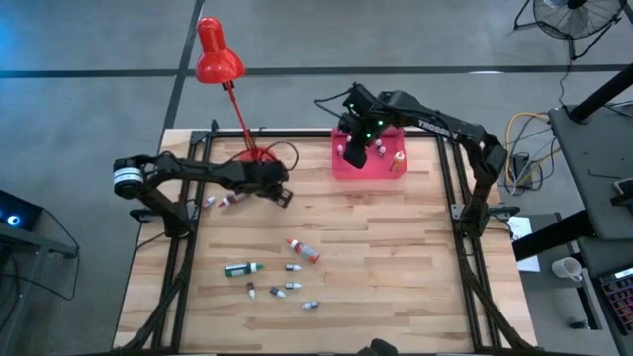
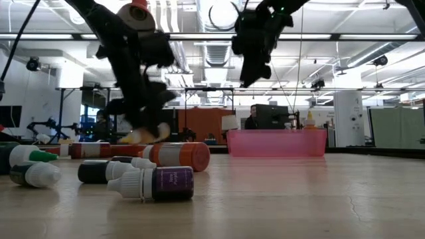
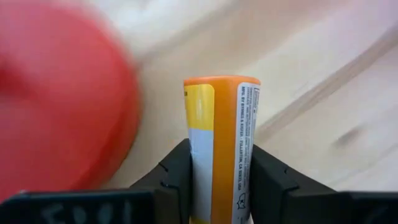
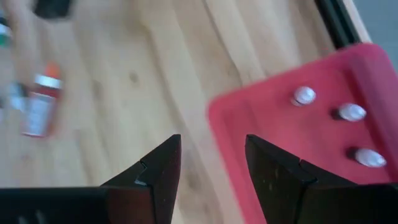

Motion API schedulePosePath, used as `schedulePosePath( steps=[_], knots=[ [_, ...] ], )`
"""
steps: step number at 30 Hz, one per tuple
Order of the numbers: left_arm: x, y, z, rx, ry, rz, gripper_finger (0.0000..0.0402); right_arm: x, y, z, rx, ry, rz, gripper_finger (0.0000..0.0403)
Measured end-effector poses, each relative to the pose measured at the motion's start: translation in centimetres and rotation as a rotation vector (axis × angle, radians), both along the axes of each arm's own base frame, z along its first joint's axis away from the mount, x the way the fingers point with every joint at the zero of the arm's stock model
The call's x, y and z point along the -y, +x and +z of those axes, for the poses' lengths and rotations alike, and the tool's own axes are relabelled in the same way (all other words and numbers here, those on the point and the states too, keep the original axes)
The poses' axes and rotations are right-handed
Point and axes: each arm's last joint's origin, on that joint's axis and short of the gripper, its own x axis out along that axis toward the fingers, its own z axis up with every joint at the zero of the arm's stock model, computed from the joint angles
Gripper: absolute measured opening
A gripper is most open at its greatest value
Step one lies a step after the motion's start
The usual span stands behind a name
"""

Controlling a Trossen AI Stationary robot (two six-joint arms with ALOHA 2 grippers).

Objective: Pick & Place food coloring
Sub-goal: Put the large yellow food coloring bottle into the red bin

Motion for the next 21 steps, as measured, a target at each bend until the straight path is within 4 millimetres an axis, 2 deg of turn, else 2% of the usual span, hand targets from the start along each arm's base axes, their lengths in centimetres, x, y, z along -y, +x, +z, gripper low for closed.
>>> schedulePosePath(
  steps=[5,11,13,16,21],
  knots=[
    [-1.4,1.7,4.1,0.295,0.095,-0.019,0.0091,-0.8,-1.3,3.1,0.158,-0.001,-0.136,0.0171],
    [-2.7,2.5,10.5,0.713,0.313,-0.109,0.0092,-2.3,-4.4,6.5,0.546,-0.033,-0.396,0.0171],
    [-2.7,2.3,12.6,0.874,0.377,-0.163,0.0092,-3.1,-5.8,6.7,0.657,-0.028,-0.456,0.0171],
    [-2.4,1.9,15.3,1.098,0.439,-0.246,0.0092,-4.5,-6.9,5.8,0.789,0.036,-0.483,0.0171],
    [-2.2,1.6,17.4,1.273,0.468,-0.282,0.0092,-6.7,-7.0,3.9,0.952,0.107,-0.403,0.0171]
  ],
)
